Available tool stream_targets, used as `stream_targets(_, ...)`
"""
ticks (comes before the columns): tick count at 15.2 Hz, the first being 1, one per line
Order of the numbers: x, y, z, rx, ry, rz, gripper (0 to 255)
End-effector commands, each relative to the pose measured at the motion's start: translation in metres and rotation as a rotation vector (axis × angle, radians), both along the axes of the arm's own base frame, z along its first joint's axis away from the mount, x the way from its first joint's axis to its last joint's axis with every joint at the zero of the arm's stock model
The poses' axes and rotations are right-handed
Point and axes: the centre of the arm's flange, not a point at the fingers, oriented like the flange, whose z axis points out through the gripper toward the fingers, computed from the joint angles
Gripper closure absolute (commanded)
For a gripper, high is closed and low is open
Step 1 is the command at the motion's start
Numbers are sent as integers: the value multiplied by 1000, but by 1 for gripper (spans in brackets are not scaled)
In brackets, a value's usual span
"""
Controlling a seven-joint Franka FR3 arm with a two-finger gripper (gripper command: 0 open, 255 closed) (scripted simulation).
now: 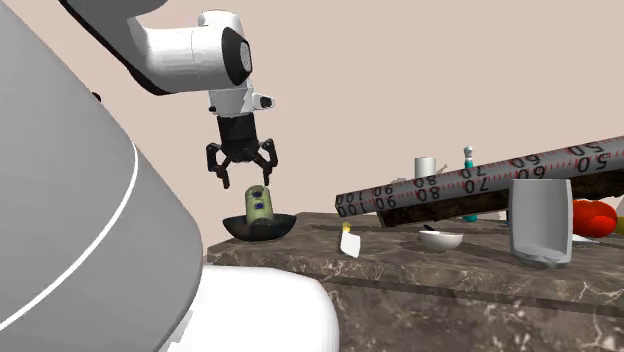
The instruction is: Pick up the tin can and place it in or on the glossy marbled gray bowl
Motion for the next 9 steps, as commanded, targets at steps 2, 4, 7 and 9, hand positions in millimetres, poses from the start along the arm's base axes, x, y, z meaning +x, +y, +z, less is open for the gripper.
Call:
stream_targets(2,-21,-6,-43,5,-268,332,0)
stream_targets(4,-15,-3,-52,5,-268,332,0)
stream_targets(7,-6,1,-64,5,-268,332,0)
stream_targets(9,1,4,-75,5,-268,332,0)
